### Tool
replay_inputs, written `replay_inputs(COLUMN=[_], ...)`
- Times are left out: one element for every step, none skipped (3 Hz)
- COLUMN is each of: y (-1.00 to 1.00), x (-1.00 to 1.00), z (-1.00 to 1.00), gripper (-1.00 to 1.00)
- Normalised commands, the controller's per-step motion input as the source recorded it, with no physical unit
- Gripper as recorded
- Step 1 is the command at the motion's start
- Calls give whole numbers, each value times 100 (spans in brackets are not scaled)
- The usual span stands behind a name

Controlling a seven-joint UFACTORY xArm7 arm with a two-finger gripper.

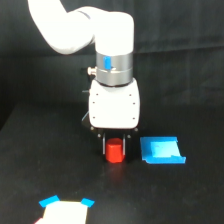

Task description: Pick up the red object from the table

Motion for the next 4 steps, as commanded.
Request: replay_inputs(y=[13, -100, -100, -97], x=[-30, -25, -37, -20], z=[100, 100, 100, 100], gripper=[-71, -42, -86, -82])
